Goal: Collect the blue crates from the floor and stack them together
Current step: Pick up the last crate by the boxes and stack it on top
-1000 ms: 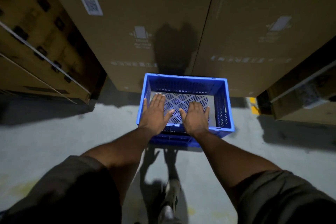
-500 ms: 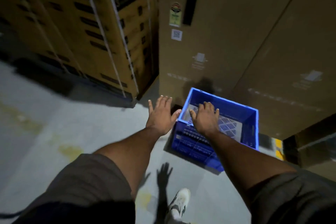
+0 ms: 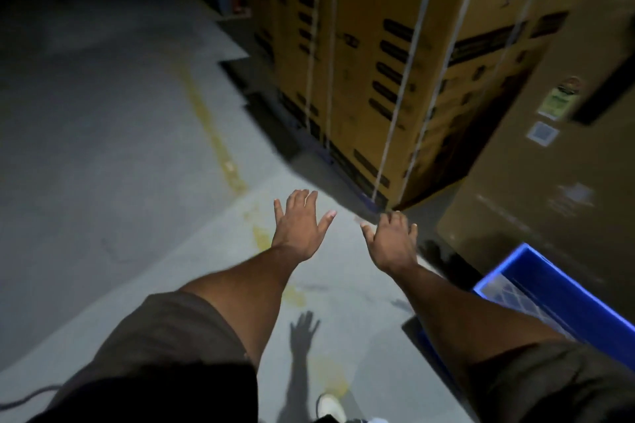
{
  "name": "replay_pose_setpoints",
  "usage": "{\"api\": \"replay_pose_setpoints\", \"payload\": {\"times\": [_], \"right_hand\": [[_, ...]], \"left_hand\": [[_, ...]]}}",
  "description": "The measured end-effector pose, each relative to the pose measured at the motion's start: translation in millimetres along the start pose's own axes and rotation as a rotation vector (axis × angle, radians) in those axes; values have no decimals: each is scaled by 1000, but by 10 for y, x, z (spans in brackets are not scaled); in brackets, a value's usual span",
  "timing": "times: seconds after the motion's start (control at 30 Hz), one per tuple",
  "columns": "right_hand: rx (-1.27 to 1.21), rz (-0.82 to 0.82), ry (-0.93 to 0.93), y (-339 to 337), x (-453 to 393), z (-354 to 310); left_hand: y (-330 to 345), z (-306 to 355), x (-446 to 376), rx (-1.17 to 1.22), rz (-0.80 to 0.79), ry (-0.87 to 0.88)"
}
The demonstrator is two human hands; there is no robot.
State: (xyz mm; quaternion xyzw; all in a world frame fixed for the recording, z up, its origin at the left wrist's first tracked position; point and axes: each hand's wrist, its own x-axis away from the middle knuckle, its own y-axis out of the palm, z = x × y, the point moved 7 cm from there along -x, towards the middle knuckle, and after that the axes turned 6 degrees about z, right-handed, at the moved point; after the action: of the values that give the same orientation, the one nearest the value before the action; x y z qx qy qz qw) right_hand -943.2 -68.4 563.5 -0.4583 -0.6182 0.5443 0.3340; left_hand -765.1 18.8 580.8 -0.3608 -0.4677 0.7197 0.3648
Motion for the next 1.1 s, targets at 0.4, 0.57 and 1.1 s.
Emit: {"api": "replay_pose_setpoints", "payload": {"times": [0.4,0.57,1.1], "right_hand": [[-66,-143,-508,611,-381,-2328],[-72,-201,-711,911,-123,-3493],[-82,-413,-1100,1538,669,-7217]], "left_hand": [[-636,-2194,519,16,161,-604],[-804,-3118,1030,11,193,-821],[-1661,-6272,2104,58,331,-1326]]}}
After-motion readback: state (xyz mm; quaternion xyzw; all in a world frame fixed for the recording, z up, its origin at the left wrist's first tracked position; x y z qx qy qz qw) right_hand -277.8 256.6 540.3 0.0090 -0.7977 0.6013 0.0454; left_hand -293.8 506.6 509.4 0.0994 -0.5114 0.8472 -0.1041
